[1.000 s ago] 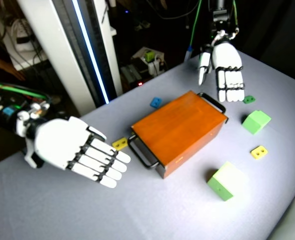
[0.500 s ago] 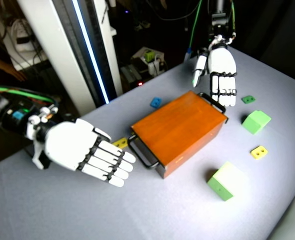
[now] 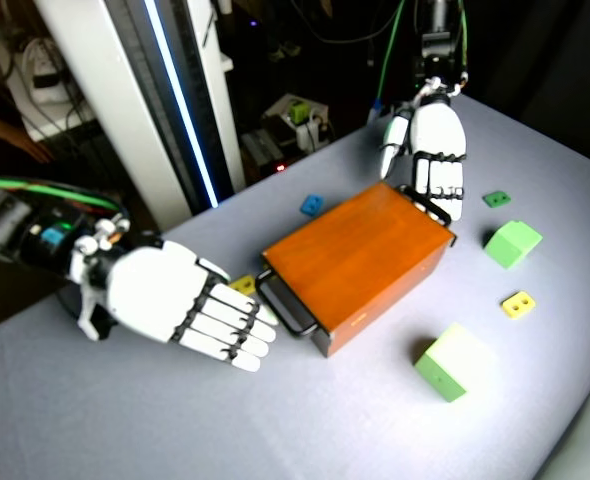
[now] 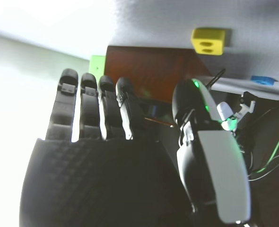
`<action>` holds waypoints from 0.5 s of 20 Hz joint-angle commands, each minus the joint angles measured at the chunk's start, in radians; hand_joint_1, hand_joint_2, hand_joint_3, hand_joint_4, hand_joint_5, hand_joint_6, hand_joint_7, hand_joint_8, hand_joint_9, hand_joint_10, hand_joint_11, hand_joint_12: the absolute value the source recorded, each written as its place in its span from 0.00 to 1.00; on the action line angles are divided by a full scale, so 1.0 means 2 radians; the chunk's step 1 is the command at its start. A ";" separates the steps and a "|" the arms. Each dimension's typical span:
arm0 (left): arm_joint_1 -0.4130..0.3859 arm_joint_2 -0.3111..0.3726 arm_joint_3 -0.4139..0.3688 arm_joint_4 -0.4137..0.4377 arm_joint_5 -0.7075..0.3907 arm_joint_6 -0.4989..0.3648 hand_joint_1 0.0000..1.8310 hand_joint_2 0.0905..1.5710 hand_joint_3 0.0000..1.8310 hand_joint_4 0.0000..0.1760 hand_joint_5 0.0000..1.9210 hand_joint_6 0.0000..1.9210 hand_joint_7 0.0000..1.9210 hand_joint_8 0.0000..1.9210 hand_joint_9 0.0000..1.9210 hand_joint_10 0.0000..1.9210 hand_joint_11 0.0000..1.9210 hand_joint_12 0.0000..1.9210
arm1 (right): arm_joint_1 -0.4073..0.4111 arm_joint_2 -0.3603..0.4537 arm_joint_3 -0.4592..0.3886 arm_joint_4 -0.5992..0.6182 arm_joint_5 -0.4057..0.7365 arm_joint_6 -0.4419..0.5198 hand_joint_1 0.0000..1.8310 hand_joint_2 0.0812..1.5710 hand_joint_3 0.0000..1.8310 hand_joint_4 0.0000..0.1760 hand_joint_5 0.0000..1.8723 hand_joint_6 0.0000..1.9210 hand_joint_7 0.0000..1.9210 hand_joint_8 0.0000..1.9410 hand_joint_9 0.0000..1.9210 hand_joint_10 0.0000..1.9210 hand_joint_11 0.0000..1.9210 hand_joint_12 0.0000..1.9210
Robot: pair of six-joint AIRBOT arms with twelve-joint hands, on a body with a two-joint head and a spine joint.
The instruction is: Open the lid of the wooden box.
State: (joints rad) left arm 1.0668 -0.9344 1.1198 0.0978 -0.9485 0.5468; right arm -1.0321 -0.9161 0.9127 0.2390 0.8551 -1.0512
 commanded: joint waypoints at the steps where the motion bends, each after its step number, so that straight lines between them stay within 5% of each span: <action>1: -0.004 -0.003 0.001 -0.003 -0.058 -0.006 0.07 0.91 0.00 0.00 0.05 0.00 0.00 0.00 0.00 0.00 0.00 0.00 | 0.006 0.000 0.002 -0.008 0.055 0.001 0.19 0.87 0.00 0.00 0.03 0.00 0.00 0.00 0.00 0.00 0.00 0.00; 7: -0.004 0.000 -0.003 -0.002 -0.078 -0.009 0.03 0.92 0.00 0.07 0.01 0.00 0.00 0.00 0.00 0.00 0.00 0.00 | 0.008 0.003 -0.002 -0.011 0.071 0.007 0.21 0.87 0.00 0.00 0.02 0.00 0.00 0.00 0.00 0.00 0.00 0.00; 8: -0.004 0.002 -0.004 -0.002 -0.084 -0.009 0.01 0.92 0.00 0.00 0.01 0.00 0.00 0.00 0.00 0.00 0.00 0.00 | 0.008 0.005 -0.004 -0.012 0.078 0.009 0.20 0.88 0.00 0.00 0.02 0.00 0.00 0.00 0.00 0.00 0.00 0.00; 10: -0.004 0.005 -0.007 -0.002 -0.094 -0.009 0.00 0.89 0.00 0.03 0.00 0.00 0.00 0.00 0.00 0.00 0.00 0.00 | 0.008 0.009 -0.007 -0.015 0.089 0.011 0.21 0.88 0.00 0.00 0.02 0.00 0.00 0.00 0.00 0.00 0.00 0.00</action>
State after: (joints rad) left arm 1.0672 -0.9310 1.1061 0.1028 -0.9874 0.5396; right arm -1.0313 -0.8989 0.8978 0.2272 0.8925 -1.0367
